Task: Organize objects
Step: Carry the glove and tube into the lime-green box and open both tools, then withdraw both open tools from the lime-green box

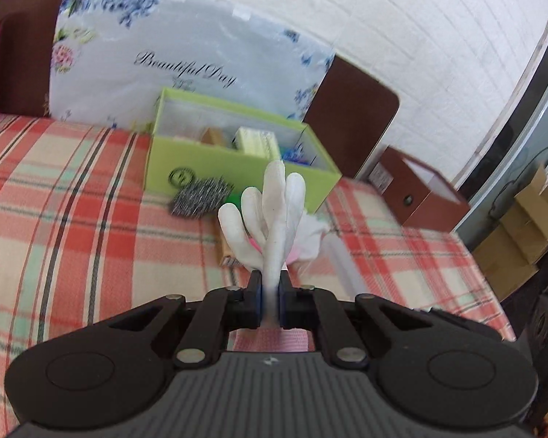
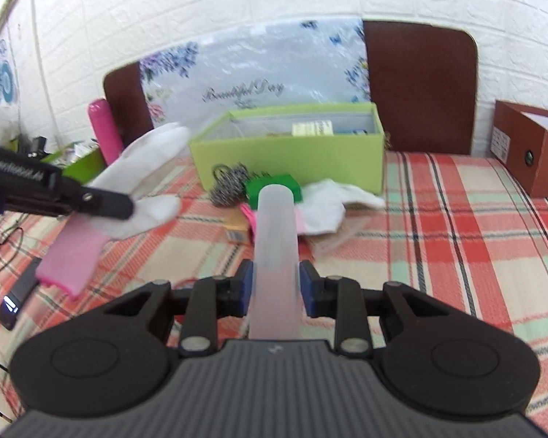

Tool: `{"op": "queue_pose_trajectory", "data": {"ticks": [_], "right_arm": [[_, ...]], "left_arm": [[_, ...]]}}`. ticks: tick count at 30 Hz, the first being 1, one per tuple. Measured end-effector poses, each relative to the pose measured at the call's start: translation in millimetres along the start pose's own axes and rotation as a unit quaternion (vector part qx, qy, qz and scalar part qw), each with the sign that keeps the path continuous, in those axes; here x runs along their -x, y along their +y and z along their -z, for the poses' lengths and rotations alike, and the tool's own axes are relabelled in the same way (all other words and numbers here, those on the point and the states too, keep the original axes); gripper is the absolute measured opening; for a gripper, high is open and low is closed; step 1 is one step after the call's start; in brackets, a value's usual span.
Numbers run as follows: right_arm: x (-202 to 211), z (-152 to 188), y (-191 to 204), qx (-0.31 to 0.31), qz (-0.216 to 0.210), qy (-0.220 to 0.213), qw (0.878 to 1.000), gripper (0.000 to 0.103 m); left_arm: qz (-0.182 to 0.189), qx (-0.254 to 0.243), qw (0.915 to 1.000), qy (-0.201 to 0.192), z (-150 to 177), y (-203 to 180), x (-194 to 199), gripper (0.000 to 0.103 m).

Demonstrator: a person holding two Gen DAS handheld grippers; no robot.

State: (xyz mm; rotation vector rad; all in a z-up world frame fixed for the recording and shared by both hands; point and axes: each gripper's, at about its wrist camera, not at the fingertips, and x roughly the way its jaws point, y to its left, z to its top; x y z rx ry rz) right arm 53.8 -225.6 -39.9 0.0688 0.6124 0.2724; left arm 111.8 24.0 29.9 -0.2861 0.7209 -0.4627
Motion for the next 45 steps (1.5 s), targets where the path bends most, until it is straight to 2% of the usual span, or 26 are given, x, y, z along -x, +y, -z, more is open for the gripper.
{"op": "queue_pose_trajectory", "data": {"ticks": [6, 9, 15, 19, 23, 29, 30, 31, 32, 33, 34, 36, 39, 40, 45], "right_arm": [[-4, -40, 5, 0.002, -0.026, -0.032, 0.999, 0.027], [-14, -63, 6, 0.015, -0.019, -0.049, 0.999, 0.027], [-53, -109, 2, 0.023, -0.005, -0.072, 0.997, 0.027], [-85, -135, -21, 0.02, 0.009, -0.086, 0.996, 0.027], [-122, -153, -38, 0.039, 0.023, -0.099, 0.994, 0.027], [-178, -156, -47, 0.072, 0.041, -0.083, 0.993, 0.027], [-187, -154, -48, 0.072, 0.043, -0.078, 0.993, 0.027], [-196, -151, -48, 0.075, 0.044, -0.072, 0.994, 0.028], [-204, -146, -48, 0.081, 0.046, -0.063, 0.994, 0.033], [-212, -142, -49, 0.088, 0.047, -0.052, 0.994, 0.05], [-218, -136, -49, 0.097, 0.053, -0.044, 0.993, 0.062], [-220, -123, -48, 0.113, 0.065, -0.05, 0.99, 0.071], [-212, -111, -48, 0.113, 0.078, -0.068, 0.988, 0.095], [-208, -110, -47, 0.11, 0.08, -0.075, 0.988, 0.1], [-176, -113, -43, 0.096, 0.079, -0.091, 0.988, 0.103]], "left_arm": [[0.014, -0.002, 0.9995, -0.027, -46, -14, -10, 0.007], [0.009, -0.003, 0.9989, -0.045, -73, -19, -20, 0.007], [0.001, 0.027, 0.9967, -0.076, -128, -15, -54, 0.007], [-0.009, 0.028, 0.9955, -0.09, -156, -12, -84, 0.007], [-0.021, 0.004, 0.9949, -0.099, -170, -9, -117, 0.007], [-0.034, 0.008, 0.9958, -0.085, -175, 16, -163, 0.007], [-0.041, 0.006, 0.9949, -0.092, -173, 20, -168, 0.009], [-0.049, 0.002, 0.9937, -0.101, -170, 23, -171, 0.023], [-0.058, -0.004, 0.9929, -0.104, -167, 26, -173, 0.057], [-0.074, -0.007, 0.9918, -0.104, -164, 29, -173, 0.074], [-0.085, -0.01, 0.99, -0.112, -160, 32, -171, 0.085], [-0.083, -0.023, 0.9884, -0.124, -152, 37, -164, 0.085], [-0.085, -0.016, 0.9893, -0.117, -145, 44, -154, 0.086], [-0.087, -0.015, 0.9895, -0.114, -144, 44, -150, 0.086], [-0.092, -0.014, 0.9883, -0.121, -139, 33, -122, 0.086]]}}
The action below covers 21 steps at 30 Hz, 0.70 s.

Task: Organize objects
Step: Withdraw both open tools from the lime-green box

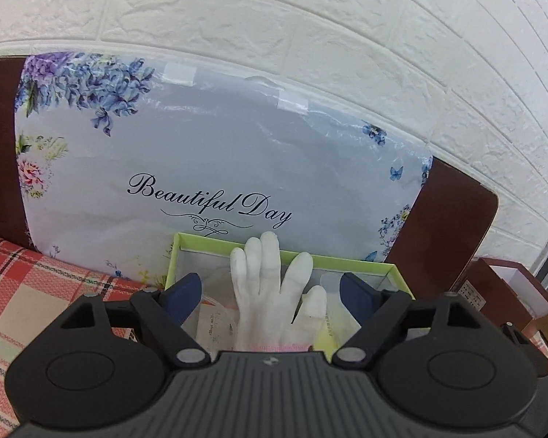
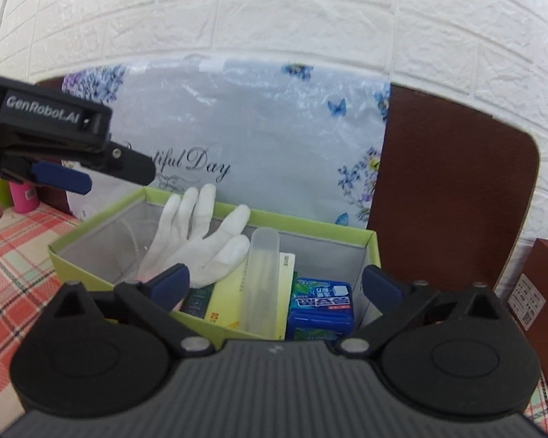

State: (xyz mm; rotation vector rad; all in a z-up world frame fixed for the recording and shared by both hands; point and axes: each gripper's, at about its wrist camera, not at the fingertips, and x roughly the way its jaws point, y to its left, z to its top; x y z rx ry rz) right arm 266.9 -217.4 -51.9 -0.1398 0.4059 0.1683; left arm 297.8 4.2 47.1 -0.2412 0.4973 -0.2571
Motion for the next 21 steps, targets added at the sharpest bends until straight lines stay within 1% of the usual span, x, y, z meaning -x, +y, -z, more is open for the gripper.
{"op": "queue_pose_trajectory", "data": {"ticks": [4, 8, 11, 14, 17, 19, 21], "right_arm": [[36, -8, 0, -0.008, 0.005, -0.017, 1.0, 0.103], [78, -9, 4, -0.005, -0.004, -0.024, 1.0, 0.103], [106, -1, 10, -0.003, -0.013, -0.02, 1.0, 0.103], [129, 15, 19, 0.0, -0.031, -0.01, 0.999, 0.103], [146, 38, 31, -0.009, -0.053, 0.009, 0.999, 0.103], [154, 55, 41, -0.013, -0.073, 0.032, 0.997, 0.103], [159, 74, 52, -0.02, -0.108, 0.061, 0.992, 0.103]], "left_arm": [[0.008, 0.016, 0.9998, -0.004, 0, -6, 38, 0.086], [0.008, 0.016, 0.9998, 0.013, 8, -12, 79, 0.086], [-0.004, 0.012, 0.9995, 0.031, 22, -14, 105, 0.086], [-0.008, 0.001, 0.9991, 0.043, 44, -13, 126, 0.086], [-0.017, 0.0, 0.9982, 0.058, 70, -8, 141, 0.086], [-0.017, 0.008, 0.997, 0.075, 88, -3, 147, 0.086], [-0.022, 0.019, 0.9951, 0.094, 108, 4, 151, 0.086]]}}
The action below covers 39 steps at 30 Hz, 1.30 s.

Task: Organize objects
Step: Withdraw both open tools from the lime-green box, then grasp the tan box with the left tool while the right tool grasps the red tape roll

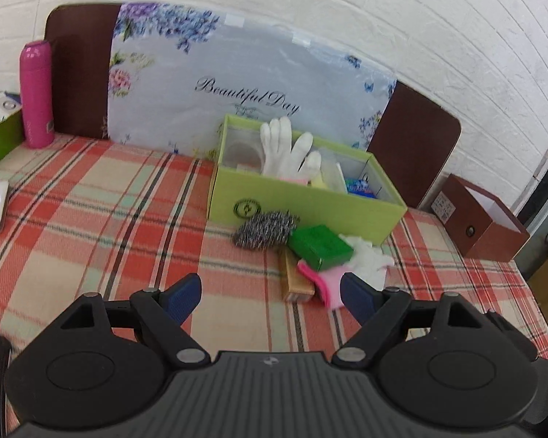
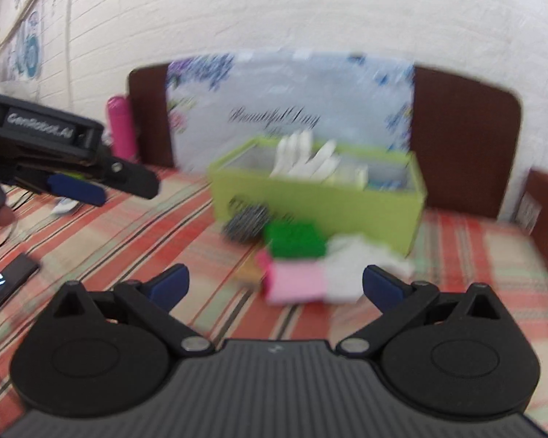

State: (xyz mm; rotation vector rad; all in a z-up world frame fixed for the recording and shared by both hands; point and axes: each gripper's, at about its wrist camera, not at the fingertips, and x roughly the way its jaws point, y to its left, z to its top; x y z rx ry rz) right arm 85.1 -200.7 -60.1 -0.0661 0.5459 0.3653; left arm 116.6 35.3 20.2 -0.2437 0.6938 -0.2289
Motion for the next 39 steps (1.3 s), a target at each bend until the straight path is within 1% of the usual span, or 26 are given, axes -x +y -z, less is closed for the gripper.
{"op": "queue_pose_trajectory", "data": {"ticks": [2, 3, 4, 6, 7, 8, 9, 11, 12, 13, 15, 17, 19, 21, 22, 25, 27, 29, 30, 31, 33, 34, 35, 37, 39], "right_arm": [[-4, 17, 12, -0.001, -0.031, 0.028, 0.999, 0.097], [-7, 23, 19, 0.003, -0.038, 0.04, 0.998, 0.092], [-11, 27, 26, 0.009, -0.043, 0.051, 0.998, 0.087], [-17, 35, 39, 0.023, -0.048, 0.057, 0.997, 0.084], [-21, 36, 43, 0.026, -0.047, 0.062, 0.997, 0.078], [-25, 38, 47, 0.026, -0.045, 0.07, 0.996, 0.075], [-29, 39, 48, 0.024, -0.047, 0.075, 0.996, 0.069], [-36, 40, 49, 0.015, -0.052, 0.083, 0.995, 0.064], [-39, 41, 48, 0.014, -0.051, 0.086, 0.995, 0.055], [-42, 43, 47, 0.015, -0.047, 0.089, 0.995, 0.043], [-40, 46, 44, 0.015, -0.043, 0.086, 0.995, 0.043], [-32, 48, 39, 0.015, -0.029, 0.084, 0.996, 0.043], [-22, 50, 31, 0.012, -0.014, 0.081, 0.997, 0.043], [-12, 51, 20, -0.004, -0.003, 0.079, 0.997, 0.043], [-7, 52, 14, -0.011, 0.001, 0.077, 0.997, 0.043], [4, 55, 3, -0.028, 0.013, 0.077, 0.997, 0.043], [8, 57, -3, -0.036, 0.017, 0.079, 0.996, 0.043], [9, 59, -7, -0.044, 0.02, 0.082, 0.995, 0.043], [9, 60, -8, -0.049, 0.02, 0.083, 0.995, 0.043], [9, 61, -9, -0.053, 0.018, 0.084, 0.995, 0.043], [11, 62, -9, -0.057, 0.018, 0.083, 0.995, 0.043], [11, 61, -9, -0.056, 0.018, 0.081, 0.995, 0.043], [11, 62, -8, -0.056, 0.018, 0.08, 0.995, 0.043], [12, 61, -6, -0.054, 0.016, 0.081, 0.995, 0.043], [11, 61, -4, -0.049, 0.014, 0.082, 0.995, 0.043]], "left_arm": [[0.0, 0.001, 0.9999, 0.014, 16, 6, -1, 0.086], [-0.001, 0.002, 0.9998, 0.02, 23, 9, -2, 0.086], [-0.006, 0.005, 0.9997, 0.025, 28, 12, -3, 0.086], [-0.011, 0.009, 0.9993, 0.034, 34, 17, -4, 0.086], [-0.01, 0.01, 0.9992, 0.038, 36, 19, -4, 0.086], [-0.007, 0.009, 0.9993, 0.036, 37, 20, -4, 0.086], [-0.003, 0.006, 0.9995, 0.032, 37, 20, -4, 0.086], [0.004, -0.007, 0.9997, 0.023, 37, 19, -7, 0.086], [0.006, -0.014, 0.9996, 0.023, 36, 18, -10, 0.086], [0.009, -0.019, 0.9995, 0.025, 34, 17, -15, 0.086], [0.022, -0.029, 0.9989, 0.028, 32, 13, -26, 0.086], [0.039, -0.045, 0.9978, 0.028, 31, 9, -42, 0.086], [0.045, -0.061, 0.9967, 0.031, 30, 2, -63, 0.086], [0.043, -0.069, 0.9961, 0.034, 30, -5, -86, 0.08], [0.042, -0.069, 0.9959, 0.04, 29, -9, -98, 0.074], [0.034, -0.065, 0.996, 0.051, 27, -19, -124, 0.067], [0.027, -0.062, 0.9972, 0.033, 24, -25, -130, 0.067], [0.036, -0.041, 0.9982, 0.025, 21, -27, -132, 0.067], [0.042, -0.03, 0.9984, 0.025, 20, -27, -134, 0.067], [0.04, -0.024, 0.9985, 0.03, 20, -27, -139, 0.067], [0.034, -0.028, 0.9987, 0.026, 20, -27, -142, 0.065], [0.028, -0.036, 0.9986, 0.025, 20, -28, -142, 0.054], [0.025, -0.042, 0.9985, 0.025, 20, -27, -141, 0.037], [0.038, -0.033, 0.9983, 0.03, 20, -21, -137, 0.036], [0.042, -0.024, 0.9983, 0.034, 23, -14, -127, 0.036]]}}
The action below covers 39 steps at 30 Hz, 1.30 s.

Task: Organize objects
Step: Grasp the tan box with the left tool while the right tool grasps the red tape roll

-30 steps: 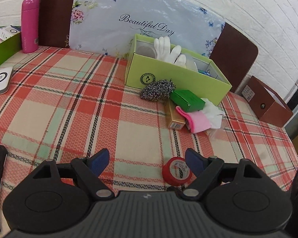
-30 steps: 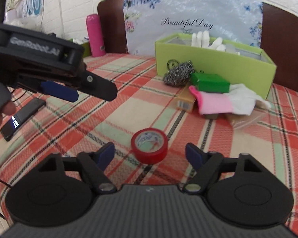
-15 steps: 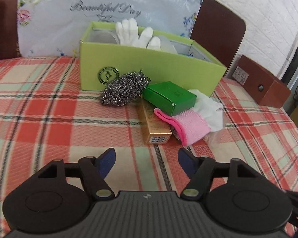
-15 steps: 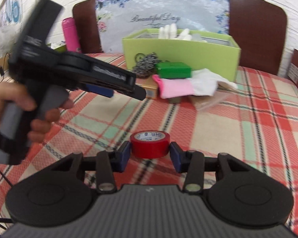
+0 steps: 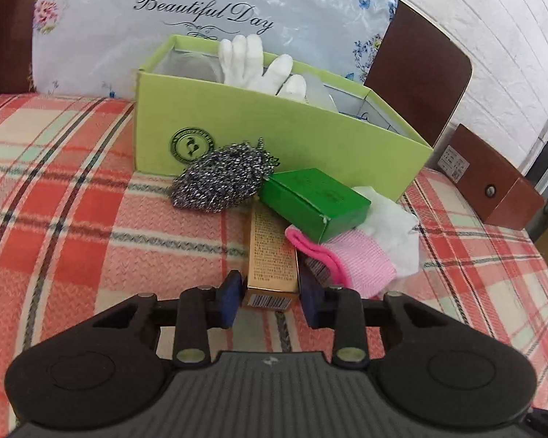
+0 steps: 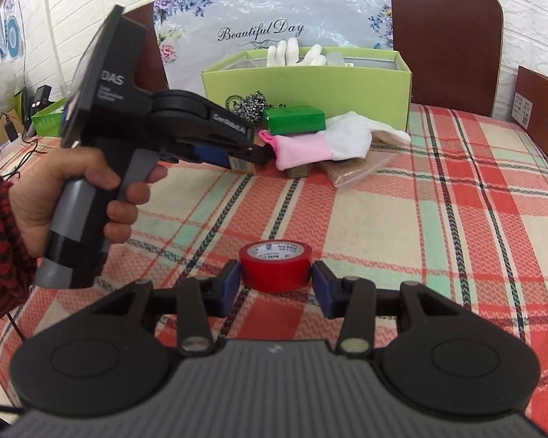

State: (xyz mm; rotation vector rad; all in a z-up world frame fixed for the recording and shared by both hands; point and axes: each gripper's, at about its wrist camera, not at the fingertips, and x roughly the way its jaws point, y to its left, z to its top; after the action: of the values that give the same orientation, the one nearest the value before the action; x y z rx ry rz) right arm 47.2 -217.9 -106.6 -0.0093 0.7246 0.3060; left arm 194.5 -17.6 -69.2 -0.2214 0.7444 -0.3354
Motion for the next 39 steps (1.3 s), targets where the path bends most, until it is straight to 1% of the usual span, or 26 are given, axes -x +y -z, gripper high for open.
{"op": "queue_pose_trajectory", "data": {"ticks": [2, 4, 7, 9, 10, 11, 12, 13, 14, 18, 19, 20, 21, 28, 34, 37, 39], "right_arm": [[0, 0, 3, 0.006, -0.003, 0.002, 1.0, 0.043], [2, 0, 6, 0.008, -0.009, 0.003, 1.0, 0.042], [7, 3, 14, 0.02, -0.017, 0.004, 1.0, 0.041], [10, 6, 19, 0.026, -0.021, 0.005, 0.999, 0.041], [11, 8, 21, 0.028, -0.02, 0.006, 0.999, 0.041], [11, 10, 23, 0.03, -0.019, 0.008, 0.999, 0.041], [10, 12, 23, 0.03, -0.018, 0.011, 0.999, 0.041], [10, 14, 23, 0.028, -0.018, 0.014, 0.999, 0.041], [10, 15, 23, 0.023, -0.018, 0.018, 0.999, 0.042], [11, 16, 19, 0.002, -0.016, 0.014, 1.0, 0.045], [9, 15, 19, -0.001, -0.016, 0.014, 1.0, 0.045], [7, 15, 19, -0.004, -0.017, 0.015, 1.0, 0.045], [4, 14, 20, -0.005, -0.017, 0.015, 1.0, 0.045], [-10, 13, 24, 0.002, -0.007, 0.017, 1.0, 0.047], [-12, 13, 22, -0.009, -0.01, 0.015, 1.0, 0.046], [-12, 13, 23, -0.006, -0.007, 0.013, 1.0, 0.046], [-14, 14, 25, -0.006, -0.004, 0.011, 1.0, 0.047]], "left_arm": [[-0.001, 0.006, 1.0, 0.002, 8, 4, 17, 0.035], [0.001, -0.003, 1.0, 0.005, 20, 4, 38, 0.035], [-0.019, -0.035, 0.9988, 0.027, 45, 5, 71, 0.035], [-0.027, -0.04, 0.9982, 0.037, 62, 8, 88, 0.035], [-0.033, -0.043, 0.9977, 0.041, 69, 10, 93, 0.039], [-0.039, -0.045, 0.9971, 0.048, 73, 11, 95, 0.049], [-0.043, -0.048, 0.9968, 0.048, 75, 10, 95, 0.054], [-0.045, -0.051, 0.9967, 0.043, 75, 9, 94, 0.057], [-0.051, -0.05, 0.9965, 0.044, 72, 8, 90, 0.057], [-0.051, -0.035, 0.9971, 0.046, 58, 4, 75, 0.058], [-0.054, -0.034, 0.9968, 0.048, 55, 3, 71, 0.056], [-0.06, -0.036, 0.9962, 0.052, 53, 2, 68, 0.04], [-0.068, -0.041, 0.9953, 0.055, 52, 0, 65, 0.035], [-0.082, -0.06, 0.9935, 0.051, 52, -4, 61, 0.037], [-0.073, -0.041, 0.995, 0.055, 49, -2, 62, 0.037], [-0.074, -0.038, 0.995, 0.055, 50, -3, 62, 0.042], [-0.076, -0.044, 0.9947, 0.055, 50, -4, 61, 0.04]]}}
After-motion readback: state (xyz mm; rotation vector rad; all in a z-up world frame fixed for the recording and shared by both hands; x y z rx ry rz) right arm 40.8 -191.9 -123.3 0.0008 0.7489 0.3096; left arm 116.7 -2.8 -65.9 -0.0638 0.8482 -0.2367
